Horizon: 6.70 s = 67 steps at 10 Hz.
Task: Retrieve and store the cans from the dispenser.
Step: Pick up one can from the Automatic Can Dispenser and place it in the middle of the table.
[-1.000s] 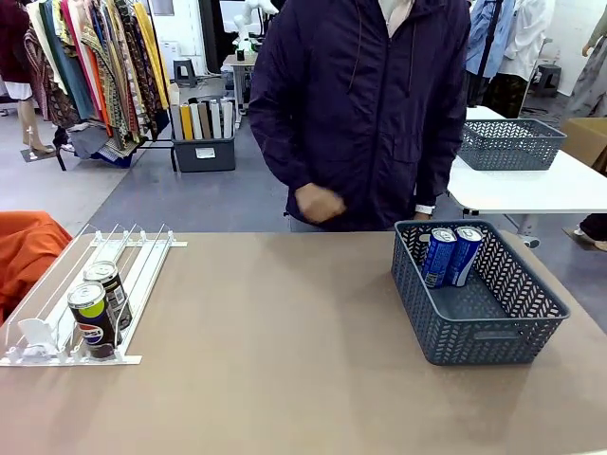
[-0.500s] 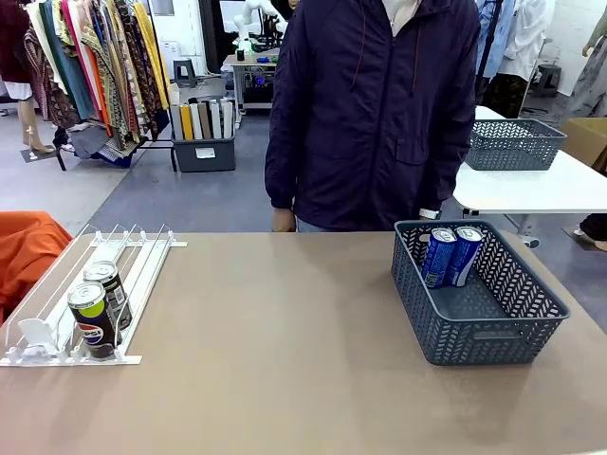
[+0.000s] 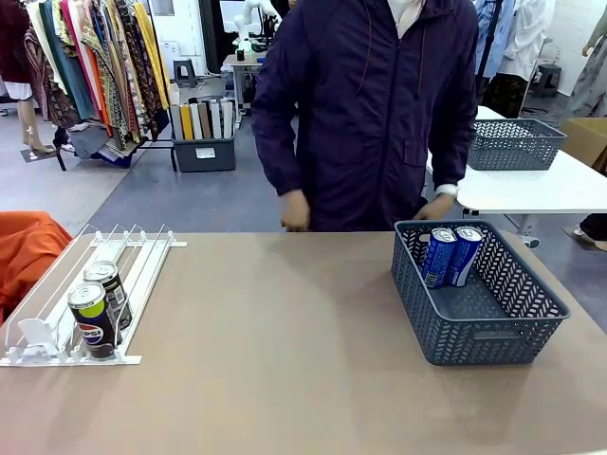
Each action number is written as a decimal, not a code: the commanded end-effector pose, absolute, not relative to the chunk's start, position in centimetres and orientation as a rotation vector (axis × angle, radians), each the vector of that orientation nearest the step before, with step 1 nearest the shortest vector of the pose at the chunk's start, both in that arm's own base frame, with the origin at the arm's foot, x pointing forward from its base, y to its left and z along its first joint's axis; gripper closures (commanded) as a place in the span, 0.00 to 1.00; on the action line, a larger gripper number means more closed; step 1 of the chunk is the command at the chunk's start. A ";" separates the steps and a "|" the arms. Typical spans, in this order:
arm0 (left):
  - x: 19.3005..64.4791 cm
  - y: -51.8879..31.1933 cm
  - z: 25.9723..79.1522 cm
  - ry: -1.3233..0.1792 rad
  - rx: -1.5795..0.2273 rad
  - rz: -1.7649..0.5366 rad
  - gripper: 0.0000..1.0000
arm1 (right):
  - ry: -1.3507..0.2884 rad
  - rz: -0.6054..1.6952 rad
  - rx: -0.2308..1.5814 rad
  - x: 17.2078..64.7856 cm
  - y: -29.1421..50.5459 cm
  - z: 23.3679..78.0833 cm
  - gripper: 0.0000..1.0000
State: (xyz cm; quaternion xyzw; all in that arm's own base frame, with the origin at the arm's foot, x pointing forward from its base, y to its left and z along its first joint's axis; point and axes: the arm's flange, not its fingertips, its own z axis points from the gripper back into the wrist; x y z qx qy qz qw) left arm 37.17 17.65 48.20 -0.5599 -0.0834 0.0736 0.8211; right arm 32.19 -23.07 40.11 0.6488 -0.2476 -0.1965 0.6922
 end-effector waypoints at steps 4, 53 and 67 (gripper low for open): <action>36.9 2.6 53.6 0.000 -0.379 -0.109 0.00 | -0.539 -0.445 1.460 32.1 -23.1 40.6 0.00; 29.8 0.0 62.7 -0.255 -0.068 0.019 1.00 | -0.539 -0.445 1.460 32.1 -23.1 40.6 0.00; 39.9 -34.3 59.1 -0.312 -0.139 -0.247 1.00 | -0.539 -0.445 1.460 32.1 -23.1 40.6 0.00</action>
